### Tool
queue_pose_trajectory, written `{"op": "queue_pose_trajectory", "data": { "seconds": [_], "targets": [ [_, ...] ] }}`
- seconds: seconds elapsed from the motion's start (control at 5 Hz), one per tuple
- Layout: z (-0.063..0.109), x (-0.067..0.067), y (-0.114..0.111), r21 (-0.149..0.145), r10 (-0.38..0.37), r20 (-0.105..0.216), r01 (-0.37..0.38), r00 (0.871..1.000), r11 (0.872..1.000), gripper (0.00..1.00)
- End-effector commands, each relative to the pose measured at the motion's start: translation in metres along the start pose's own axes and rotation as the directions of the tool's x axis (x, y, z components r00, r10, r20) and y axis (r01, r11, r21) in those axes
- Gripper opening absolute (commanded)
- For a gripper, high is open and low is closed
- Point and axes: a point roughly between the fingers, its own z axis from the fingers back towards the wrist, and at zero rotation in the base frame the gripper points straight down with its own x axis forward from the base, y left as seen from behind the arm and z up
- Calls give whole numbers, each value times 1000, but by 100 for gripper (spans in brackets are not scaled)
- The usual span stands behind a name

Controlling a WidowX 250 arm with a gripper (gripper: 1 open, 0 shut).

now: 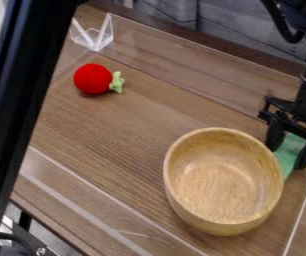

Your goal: Put the green stick in the brown bowl

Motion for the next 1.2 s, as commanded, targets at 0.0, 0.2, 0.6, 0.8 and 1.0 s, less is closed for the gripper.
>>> {"op": "queue_pose_trajectory", "data": {
  "seconds": [0.0, 0.2, 0.6, 0.8, 1.0],
  "targets": [
    [16, 23, 13, -31, 107, 83, -105, 991, 994, 0],
    [16, 28, 3, -33, 104, 85, -102, 991, 994, 0],
    [46, 11, 12, -55, 148, 126, -142, 981, 988, 0],
    [71, -4, 12, -53, 86, 142, -79, 986, 995, 0],
    [102, -32, 15, -49, 28, 174, -20, 984, 999, 0]
  ]
}}
